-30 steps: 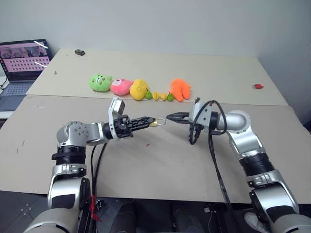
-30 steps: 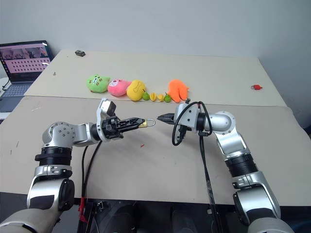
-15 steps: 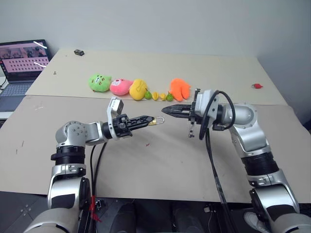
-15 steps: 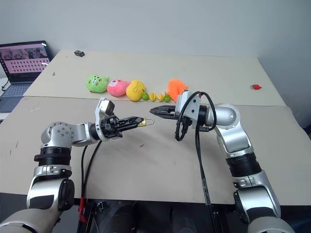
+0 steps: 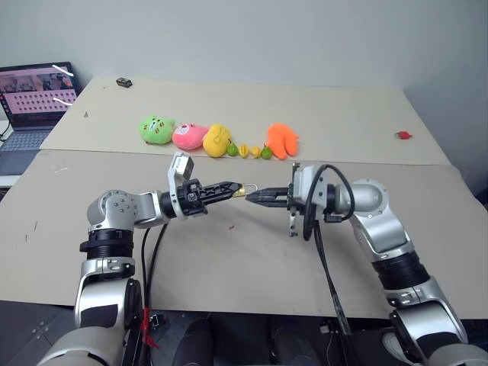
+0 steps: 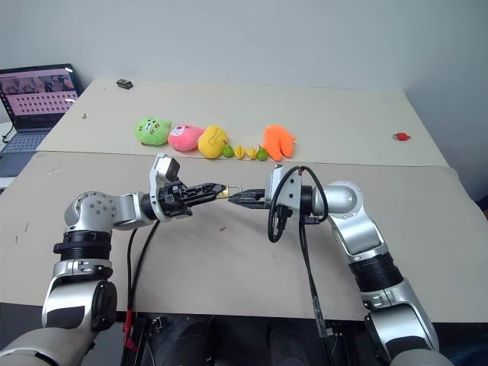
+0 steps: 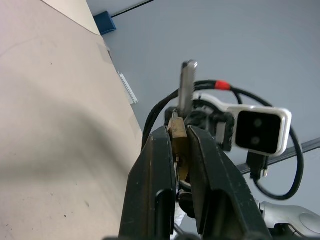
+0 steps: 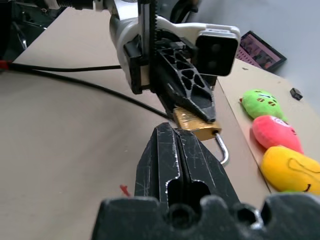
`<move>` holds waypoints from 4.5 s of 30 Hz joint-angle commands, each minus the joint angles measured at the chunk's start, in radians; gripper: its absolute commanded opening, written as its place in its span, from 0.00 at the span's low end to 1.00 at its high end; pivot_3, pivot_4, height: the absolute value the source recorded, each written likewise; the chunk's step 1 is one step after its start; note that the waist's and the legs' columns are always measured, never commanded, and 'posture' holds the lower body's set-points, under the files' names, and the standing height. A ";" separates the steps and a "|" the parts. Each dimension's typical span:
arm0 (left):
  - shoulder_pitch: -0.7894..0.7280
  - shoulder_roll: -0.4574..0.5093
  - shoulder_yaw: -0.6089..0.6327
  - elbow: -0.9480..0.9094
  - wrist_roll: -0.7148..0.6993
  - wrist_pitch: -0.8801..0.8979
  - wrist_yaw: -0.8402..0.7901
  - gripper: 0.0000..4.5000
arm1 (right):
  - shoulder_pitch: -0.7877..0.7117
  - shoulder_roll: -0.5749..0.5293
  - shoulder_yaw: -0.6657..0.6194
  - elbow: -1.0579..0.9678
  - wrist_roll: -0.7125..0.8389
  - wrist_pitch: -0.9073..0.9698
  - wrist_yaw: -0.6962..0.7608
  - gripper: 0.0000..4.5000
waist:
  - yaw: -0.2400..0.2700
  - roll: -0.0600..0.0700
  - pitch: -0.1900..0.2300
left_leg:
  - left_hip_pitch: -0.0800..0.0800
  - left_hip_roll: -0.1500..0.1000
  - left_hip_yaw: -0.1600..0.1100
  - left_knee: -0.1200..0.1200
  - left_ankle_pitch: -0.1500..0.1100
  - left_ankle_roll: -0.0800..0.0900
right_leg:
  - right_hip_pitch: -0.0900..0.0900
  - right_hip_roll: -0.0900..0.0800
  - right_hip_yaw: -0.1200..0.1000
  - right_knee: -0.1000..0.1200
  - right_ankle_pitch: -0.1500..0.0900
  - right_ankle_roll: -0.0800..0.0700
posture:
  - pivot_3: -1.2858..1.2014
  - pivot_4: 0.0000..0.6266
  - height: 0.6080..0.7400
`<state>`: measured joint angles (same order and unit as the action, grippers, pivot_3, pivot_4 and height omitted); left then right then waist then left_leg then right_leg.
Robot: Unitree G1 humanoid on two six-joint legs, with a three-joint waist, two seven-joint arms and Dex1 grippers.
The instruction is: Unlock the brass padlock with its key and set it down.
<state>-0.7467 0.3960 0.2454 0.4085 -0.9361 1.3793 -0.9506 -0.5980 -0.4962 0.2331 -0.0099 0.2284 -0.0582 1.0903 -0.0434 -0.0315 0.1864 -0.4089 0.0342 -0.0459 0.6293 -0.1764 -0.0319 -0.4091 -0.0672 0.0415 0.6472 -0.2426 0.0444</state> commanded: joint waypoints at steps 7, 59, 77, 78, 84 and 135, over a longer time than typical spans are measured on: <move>-0.029 -0.001 0.030 -0.003 -0.020 0.002 0.005 0.00 | -0.074 -0.005 -0.048 0.018 0.008 -0.015 0.013 0.01 | 0.000 0.000 0.000 | 0.000 0.000 0.000 0.000 0.000 0.000 | 0.000 0.000 0.000 0.000 0.000 0.000 | 0.52 0.24 0.86; -0.019 -0.016 0.043 -0.014 -0.037 0.006 0.028 0.00 | -0.263 -0.023 -0.118 0.497 -0.075 -0.184 0.016 0.01 | -0.002 0.000 0.000 | 0.000 0.000 0.000 -0.001 0.000 0.000 | 0.000 0.000 0.000 -0.001 0.003 -0.005 | 0.52 0.24 0.86; -0.019 -0.012 0.048 -0.010 -0.034 0.002 0.027 0.00 | -0.121 0.030 -0.070 0.206 0.029 -0.029 0.135 0.01 | -0.001 0.000 0.000 | 0.000 0.000 0.000 -0.001 0.000 0.000 | 0.000 0.000 0.000 0.000 0.003 -0.005 | 0.52 0.24 0.86; -0.020 -0.012 0.049 -0.009 -0.034 0.002 0.027 0.00 | -0.121 0.030 -0.070 0.201 0.029 -0.023 0.135 0.01 | 0.000 0.000 0.000 | 0.000 0.000 0.000 -0.001 0.000 0.000 | 0.000 0.000 0.000 0.000 0.003 -0.005 | 0.52 0.24 0.86; -0.020 -0.015 0.056 -0.004 -0.035 -0.002 0.031 0.00 | -0.128 0.020 -0.083 0.189 0.038 0.004 0.135 0.01 | -0.001 0.000 0.000 | 0.000 0.000 0.000 -0.001 0.000 0.000 | 0.000 0.000 0.000 0.000 0.003 -0.005 | 0.52 0.24 0.86; 0.330 0.064 0.121 -0.286 0.106 -0.381 0.150 0.85 | -0.069 -0.020 -0.081 0.330 -0.122 -0.183 -0.019 0.00 | -0.001 0.000 0.000 | 0.001 0.000 0.001 -0.001 0.000 -0.001 | 0.001 0.000 0.001 -0.001 0.003 -0.005 | 0.52 0.24 0.86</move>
<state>-0.4318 0.4652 0.3471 0.1598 -0.8037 1.0033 -0.8131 -0.6475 -0.5184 0.1759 0.3391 0.0841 -0.2376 1.0781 -0.0442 -0.0316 0.1866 -0.4074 0.0343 -0.0450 0.6280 -0.1761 -0.0325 -0.4083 -0.0678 0.0421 0.6464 -0.2393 0.0389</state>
